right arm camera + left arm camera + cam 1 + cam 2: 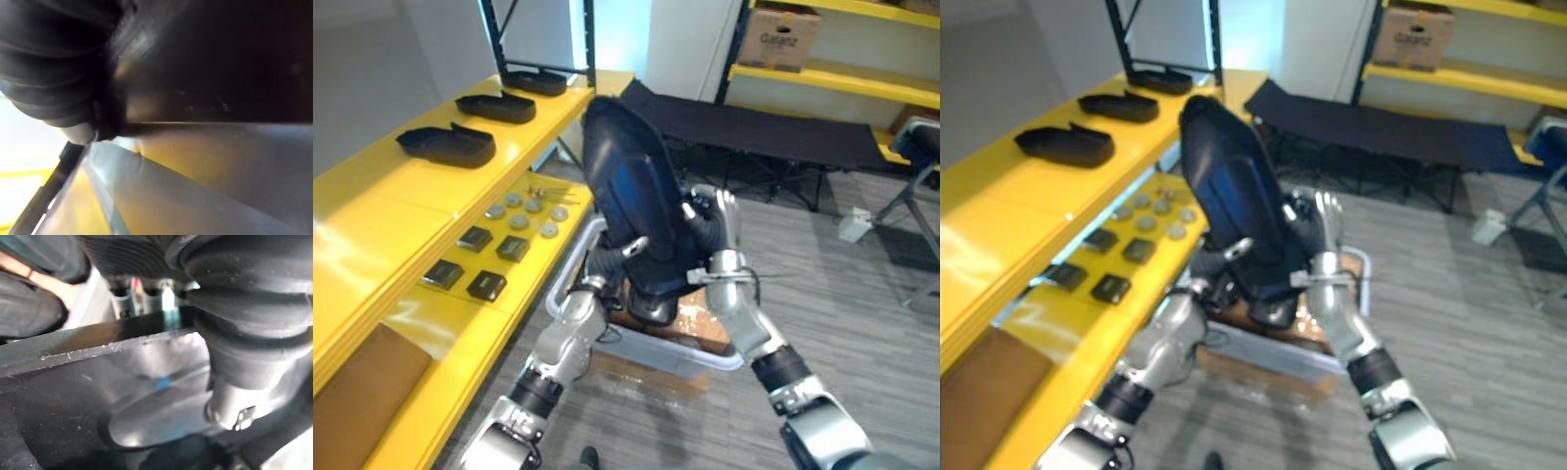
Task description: Walk over and take plastic housings, then place them on the shelf
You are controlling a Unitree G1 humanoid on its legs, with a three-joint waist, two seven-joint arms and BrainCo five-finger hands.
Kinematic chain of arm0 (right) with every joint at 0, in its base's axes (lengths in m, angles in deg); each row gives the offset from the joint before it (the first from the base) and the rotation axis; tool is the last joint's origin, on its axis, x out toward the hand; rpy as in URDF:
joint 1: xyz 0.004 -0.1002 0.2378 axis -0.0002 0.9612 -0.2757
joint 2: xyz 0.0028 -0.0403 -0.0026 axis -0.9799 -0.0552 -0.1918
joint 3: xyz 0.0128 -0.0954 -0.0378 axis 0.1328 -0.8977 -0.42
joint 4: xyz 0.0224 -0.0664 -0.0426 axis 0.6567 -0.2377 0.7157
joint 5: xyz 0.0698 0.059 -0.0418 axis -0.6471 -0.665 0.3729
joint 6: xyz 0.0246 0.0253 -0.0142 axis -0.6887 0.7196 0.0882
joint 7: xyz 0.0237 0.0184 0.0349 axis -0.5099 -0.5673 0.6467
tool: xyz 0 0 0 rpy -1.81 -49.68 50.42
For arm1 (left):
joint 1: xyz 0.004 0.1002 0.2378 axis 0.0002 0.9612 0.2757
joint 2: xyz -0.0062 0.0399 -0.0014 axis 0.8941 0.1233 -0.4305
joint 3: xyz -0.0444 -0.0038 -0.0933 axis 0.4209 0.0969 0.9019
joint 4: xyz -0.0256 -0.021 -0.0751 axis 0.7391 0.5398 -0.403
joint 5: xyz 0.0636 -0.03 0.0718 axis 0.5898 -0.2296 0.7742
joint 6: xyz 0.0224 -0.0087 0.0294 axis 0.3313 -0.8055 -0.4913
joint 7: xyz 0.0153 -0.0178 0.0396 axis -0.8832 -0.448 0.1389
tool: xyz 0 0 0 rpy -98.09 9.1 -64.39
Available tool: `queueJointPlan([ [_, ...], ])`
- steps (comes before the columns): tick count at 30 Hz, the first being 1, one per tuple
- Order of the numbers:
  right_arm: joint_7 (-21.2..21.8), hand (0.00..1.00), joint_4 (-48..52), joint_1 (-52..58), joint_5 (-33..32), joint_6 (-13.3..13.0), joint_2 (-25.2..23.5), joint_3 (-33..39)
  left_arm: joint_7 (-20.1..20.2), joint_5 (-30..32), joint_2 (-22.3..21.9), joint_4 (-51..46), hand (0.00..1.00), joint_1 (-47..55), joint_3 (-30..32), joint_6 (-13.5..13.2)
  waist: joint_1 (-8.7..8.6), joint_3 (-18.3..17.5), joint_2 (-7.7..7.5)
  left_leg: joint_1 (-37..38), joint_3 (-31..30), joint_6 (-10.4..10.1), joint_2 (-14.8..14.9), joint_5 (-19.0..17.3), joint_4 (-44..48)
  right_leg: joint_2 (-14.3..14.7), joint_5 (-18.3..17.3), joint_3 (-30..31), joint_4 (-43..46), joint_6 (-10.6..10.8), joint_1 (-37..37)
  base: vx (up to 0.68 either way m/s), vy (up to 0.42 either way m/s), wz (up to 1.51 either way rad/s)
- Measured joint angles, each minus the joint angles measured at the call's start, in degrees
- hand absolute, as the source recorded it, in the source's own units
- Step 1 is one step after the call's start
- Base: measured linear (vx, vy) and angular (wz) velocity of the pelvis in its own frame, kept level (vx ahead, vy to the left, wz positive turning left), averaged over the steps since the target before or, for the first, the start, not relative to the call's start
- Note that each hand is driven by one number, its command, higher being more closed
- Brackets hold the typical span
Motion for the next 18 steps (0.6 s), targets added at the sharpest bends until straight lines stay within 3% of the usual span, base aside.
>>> queueJointPlan([
  [5,-1.26,1.0,0.27,0.34,1.0,-0.56,-0.09,0.01,-0.21,0.41,0.0,-0.5,1.0,0.08,-0.06,-0.03,-0.05,-0.03,-0.04,0.0,0.0,0.0,0.0,0.0,0.0,0.0,0.03,0.03,-0.02,0.0,0.01,0.0,0.0,0.0],
  [6,-2.09,0.0,0.42,0.82,1.0,-1.17,-0.14,0.02,-0.25,2.09,0.0,-1.3,1.0,0.55,-0.06,-0.07,-0.07,-0.19,-0.29,-0.01,0.02,0.0,0.0,-0.02,0.0,0.01,0.04,0.05,-0.1,0.0,0.02,0.0,0.0,0.0],
  [8,-2.13,0.0,1.95,1.91,1.13,-2.27,-0.11,-0.79,-0.76,2.42,0.03,-1.39,1.0,0.69,0.06,-0.11,-0.11,-0.42,-0.64,-0.03,0.02,-0.01,0.02,-0.02,0.0,0.03,0.04,0.05,-0.15,0.0,0.03,0.0,0.0,0.0],
  [18,0.5,0.0,4.15,3.97,-4.28,-2.41,-0.57,-1.04,-1.91,6.68,0.39,-2.32,1.0,0.75,0.24,-1.03,-0.45,-0.88,-1.34,-0.02,0.06,0.01,0.01,-0.05,-0.01,-0.02,0.1,0.09,-0.13,-0.01,0.02,0.0,0.0,0.0],
])
